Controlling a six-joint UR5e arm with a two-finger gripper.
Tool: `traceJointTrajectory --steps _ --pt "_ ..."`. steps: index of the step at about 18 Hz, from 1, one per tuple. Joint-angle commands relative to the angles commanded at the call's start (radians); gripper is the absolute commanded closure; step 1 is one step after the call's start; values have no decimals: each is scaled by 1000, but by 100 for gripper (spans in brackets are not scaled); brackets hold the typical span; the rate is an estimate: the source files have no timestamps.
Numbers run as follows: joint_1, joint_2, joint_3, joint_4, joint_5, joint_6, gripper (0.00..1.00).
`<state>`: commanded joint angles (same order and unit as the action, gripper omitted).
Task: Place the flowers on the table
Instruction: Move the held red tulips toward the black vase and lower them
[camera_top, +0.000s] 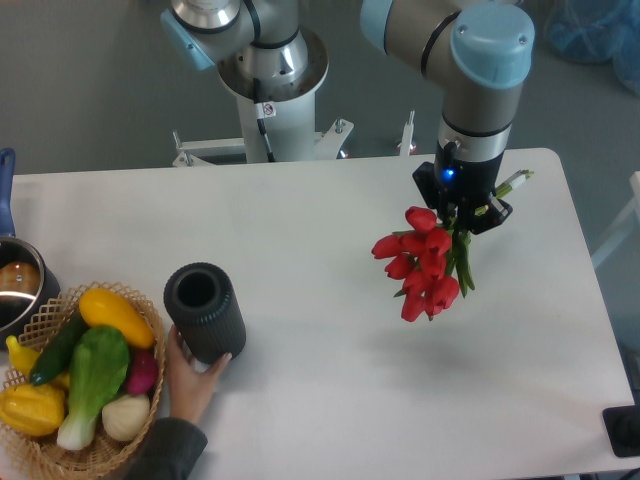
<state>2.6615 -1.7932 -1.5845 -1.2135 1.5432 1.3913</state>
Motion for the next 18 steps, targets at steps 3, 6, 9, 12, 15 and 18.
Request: traceJointTrajectory --steps 3,6,9,12,15,18 --pt "-9 -17 -2 -3 -3 -2 99" --pt "-18 -26 -12 3 2 -12 99" --pt "-23 -41 -40 5 2 -24 99" --pt "-37 -57 -57 11 -3 -58 98" --pt "-64 -77 -60 31 -2 -94 95" --pt "-72 -83 -60 28 -11 -103 88"
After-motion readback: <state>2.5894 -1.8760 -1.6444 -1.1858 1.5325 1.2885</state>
